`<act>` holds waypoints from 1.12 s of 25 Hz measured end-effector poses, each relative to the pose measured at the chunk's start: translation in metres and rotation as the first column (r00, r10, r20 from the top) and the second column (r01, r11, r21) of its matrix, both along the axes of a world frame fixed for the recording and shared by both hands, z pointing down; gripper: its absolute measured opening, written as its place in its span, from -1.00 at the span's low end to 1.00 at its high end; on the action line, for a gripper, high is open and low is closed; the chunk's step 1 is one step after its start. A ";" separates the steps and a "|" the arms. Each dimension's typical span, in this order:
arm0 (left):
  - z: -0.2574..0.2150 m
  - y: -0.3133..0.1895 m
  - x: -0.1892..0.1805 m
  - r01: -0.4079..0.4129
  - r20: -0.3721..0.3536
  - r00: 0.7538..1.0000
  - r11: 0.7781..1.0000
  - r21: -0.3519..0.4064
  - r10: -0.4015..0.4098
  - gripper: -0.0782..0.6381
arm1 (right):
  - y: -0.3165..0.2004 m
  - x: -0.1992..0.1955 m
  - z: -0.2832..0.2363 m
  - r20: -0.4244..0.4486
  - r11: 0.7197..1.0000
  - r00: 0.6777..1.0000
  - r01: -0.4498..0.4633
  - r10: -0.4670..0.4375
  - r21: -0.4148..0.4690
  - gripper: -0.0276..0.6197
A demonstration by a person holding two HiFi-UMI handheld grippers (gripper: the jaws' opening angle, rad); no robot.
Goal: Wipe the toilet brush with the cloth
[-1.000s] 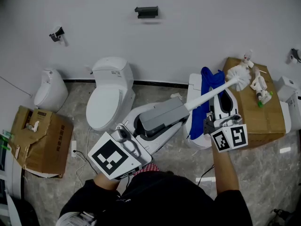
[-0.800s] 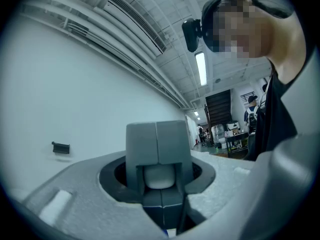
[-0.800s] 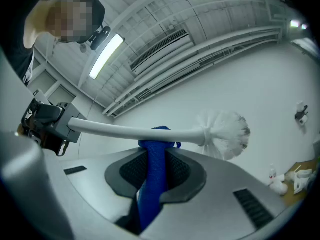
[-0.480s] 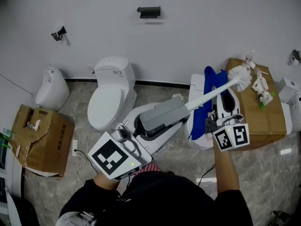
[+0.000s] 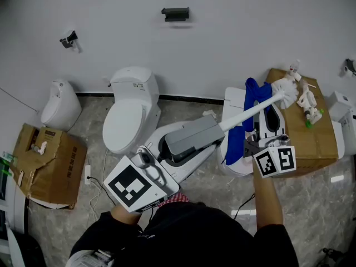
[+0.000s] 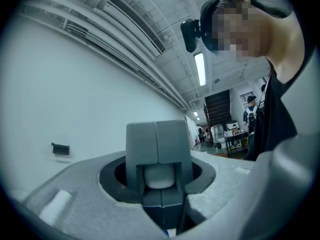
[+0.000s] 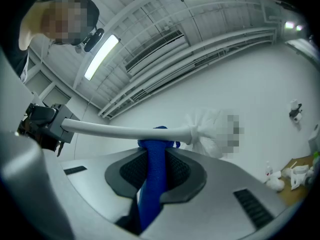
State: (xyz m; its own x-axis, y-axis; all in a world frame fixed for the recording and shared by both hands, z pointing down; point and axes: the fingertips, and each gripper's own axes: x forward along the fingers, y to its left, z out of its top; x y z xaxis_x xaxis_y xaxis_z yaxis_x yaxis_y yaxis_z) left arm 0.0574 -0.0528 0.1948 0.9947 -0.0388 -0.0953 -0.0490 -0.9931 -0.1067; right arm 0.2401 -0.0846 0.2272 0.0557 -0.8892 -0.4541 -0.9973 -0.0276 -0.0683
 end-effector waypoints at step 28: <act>-0.001 0.002 -0.003 -0.004 -0.002 1.000 1.000 0.025 0.004 -0.29 | 0.006 0.011 0.003 0.039 0.999 0.999 -0.033 0.033 0.000 -0.71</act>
